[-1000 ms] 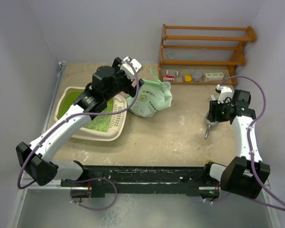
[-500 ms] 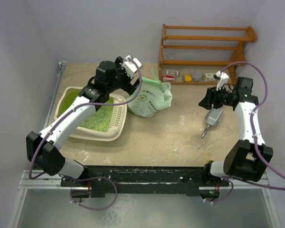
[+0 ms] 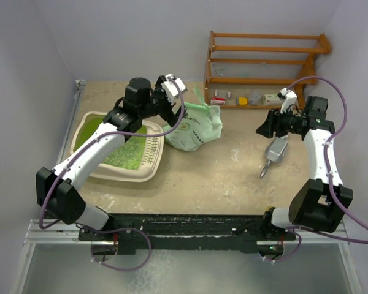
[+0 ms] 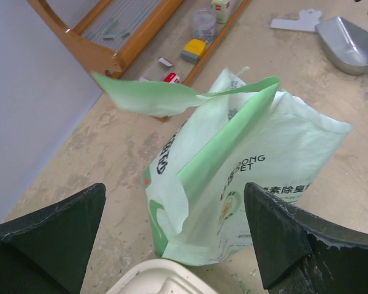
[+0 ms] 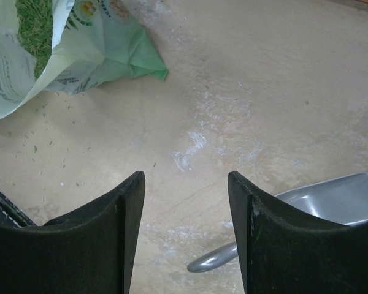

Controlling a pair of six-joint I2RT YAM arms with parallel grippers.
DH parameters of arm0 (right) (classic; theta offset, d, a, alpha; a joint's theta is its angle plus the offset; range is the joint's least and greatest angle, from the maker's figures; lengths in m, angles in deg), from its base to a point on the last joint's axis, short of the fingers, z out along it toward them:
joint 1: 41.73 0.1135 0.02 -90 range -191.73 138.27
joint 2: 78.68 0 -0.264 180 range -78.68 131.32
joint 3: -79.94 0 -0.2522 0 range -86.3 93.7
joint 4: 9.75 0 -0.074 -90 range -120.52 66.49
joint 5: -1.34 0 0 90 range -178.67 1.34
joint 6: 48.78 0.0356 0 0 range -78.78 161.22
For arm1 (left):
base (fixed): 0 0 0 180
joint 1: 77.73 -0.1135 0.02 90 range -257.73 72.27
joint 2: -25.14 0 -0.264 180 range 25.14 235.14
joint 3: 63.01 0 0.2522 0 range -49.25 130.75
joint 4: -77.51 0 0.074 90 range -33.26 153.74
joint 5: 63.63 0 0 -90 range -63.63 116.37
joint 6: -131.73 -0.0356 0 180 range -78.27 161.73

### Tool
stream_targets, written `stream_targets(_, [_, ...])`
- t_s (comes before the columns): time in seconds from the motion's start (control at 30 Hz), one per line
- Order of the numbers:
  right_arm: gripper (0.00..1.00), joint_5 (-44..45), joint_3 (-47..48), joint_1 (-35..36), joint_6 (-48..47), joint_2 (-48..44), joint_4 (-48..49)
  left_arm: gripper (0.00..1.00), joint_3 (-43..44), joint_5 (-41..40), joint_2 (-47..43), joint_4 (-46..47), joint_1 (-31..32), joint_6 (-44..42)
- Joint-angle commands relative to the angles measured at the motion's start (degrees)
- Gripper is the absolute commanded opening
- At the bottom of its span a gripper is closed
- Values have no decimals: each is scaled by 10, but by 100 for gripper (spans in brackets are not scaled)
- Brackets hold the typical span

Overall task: Fill the litter box with clean litter
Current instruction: Close the cat litter bag at the center of the board.

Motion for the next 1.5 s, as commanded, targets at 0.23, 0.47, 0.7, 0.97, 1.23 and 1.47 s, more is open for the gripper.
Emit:
stream_targets(0.23, [50, 66, 158, 64, 45, 101, -75, 54, -16, 61, 11, 49, -3, 41])
stream_targets(0.47, [58, 84, 205, 165, 29, 134, -81, 3, -1, 10, -3, -3, -31, 39])
stream_targets(0.7, [60, 74, 234, 190, 47, 188, -67, 3, -31, -7, -51, -19, -69, 70])
stream_targets(0.97, [60, 53, 256, 224, 47, 192, -54, 3, -58, -14, -73, -14, -70, 94])
stream_targets(1.23, [61, 21, 164, 233, -42, 122, 7, 3, -59, -59, -80, -28, -80, 85])
stream_targets(1.47, [63, -34, 84, 233, -130, 110, 66, 3, -57, -59, -80, -53, -122, 86])
